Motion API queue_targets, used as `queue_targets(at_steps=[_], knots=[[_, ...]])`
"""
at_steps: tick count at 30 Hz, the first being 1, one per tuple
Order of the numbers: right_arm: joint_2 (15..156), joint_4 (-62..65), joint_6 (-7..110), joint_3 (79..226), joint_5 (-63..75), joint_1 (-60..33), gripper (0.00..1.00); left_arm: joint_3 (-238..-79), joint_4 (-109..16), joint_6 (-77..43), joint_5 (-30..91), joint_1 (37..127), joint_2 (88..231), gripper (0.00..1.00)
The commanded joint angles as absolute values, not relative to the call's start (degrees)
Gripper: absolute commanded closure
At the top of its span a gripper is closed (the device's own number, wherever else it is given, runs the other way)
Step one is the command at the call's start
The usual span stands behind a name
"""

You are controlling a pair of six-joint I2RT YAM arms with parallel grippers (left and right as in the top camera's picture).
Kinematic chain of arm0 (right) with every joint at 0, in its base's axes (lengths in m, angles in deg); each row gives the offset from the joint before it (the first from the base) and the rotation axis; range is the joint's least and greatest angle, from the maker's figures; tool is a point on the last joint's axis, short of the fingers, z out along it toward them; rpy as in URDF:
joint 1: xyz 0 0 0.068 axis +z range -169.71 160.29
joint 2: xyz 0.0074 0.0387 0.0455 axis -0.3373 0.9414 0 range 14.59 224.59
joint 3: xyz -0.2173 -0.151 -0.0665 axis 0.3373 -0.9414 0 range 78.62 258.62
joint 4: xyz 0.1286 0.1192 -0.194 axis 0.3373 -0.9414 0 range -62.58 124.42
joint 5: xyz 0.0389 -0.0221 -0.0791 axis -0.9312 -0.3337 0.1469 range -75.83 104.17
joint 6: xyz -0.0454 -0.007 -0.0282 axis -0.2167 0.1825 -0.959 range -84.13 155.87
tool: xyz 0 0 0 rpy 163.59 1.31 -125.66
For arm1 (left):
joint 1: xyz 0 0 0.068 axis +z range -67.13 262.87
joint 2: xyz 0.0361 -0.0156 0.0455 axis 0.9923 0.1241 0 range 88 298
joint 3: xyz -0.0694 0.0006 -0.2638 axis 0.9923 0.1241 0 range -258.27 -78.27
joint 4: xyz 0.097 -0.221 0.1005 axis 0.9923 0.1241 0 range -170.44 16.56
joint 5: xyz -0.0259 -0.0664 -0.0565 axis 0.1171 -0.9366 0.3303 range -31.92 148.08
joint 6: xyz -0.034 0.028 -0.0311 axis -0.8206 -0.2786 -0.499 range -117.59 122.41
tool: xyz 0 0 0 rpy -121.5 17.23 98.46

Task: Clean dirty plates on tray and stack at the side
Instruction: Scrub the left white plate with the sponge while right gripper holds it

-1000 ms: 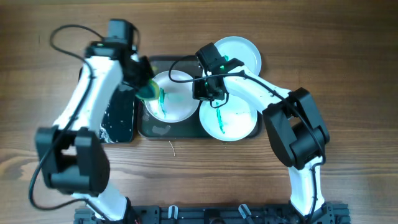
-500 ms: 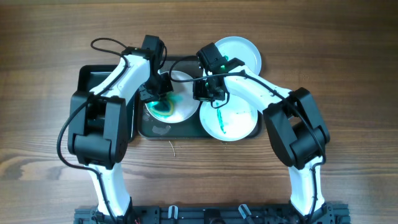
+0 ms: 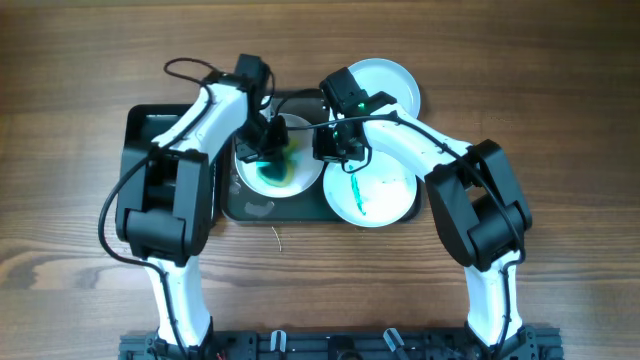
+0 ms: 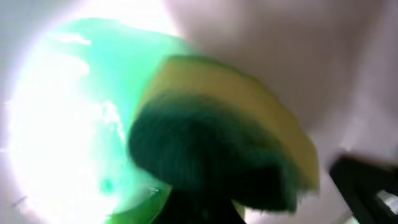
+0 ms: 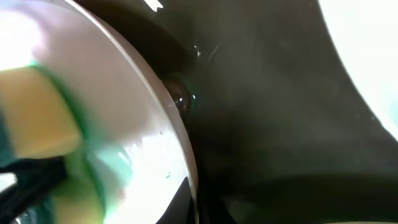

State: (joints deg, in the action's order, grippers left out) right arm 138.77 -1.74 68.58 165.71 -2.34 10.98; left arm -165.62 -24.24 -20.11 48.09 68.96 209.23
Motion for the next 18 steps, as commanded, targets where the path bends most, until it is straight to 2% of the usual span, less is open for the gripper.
queue_targets(at_steps=[1,4,6,9,12,14,18], knots=[[138.88,-1.83,67.57,165.30,-2.80,11.29,0.96,-168.31,-19.14,-33.49,74.62,69.68,210.56,0.96],[138.88,-1.83,67.99,165.30,-2.80,11.29,0.96,-169.06,-16.89,-34.32,77.33,69.36,210.56,0.96],[138.88,-1.87,68.01,165.30,-2.80,11.29,0.96,-169.03,-16.28,-33.92,72.56,69.36,210.59,0.96],[138.88,-1.76,68.01,165.16,-3.10,11.27,0.96,-169.03,-18.31,-25.38,55.84,69.29,210.59,0.96],[138.88,-0.85,67.99,164.57,-3.91,11.11,0.96,-169.03,-21.18,-11.13,36.26,68.92,210.59,0.96],[138.88,-0.74,67.99,164.42,-4.35,10.94,0.96,-169.01,-21.83,-6.21,29.07,68.68,210.59,0.96],[138.88,-0.78,67.92,164.42,-4.33,10.85,0.96,-169.03,-25.74,-7.43,30.86,68.66,210.59,0.96]])
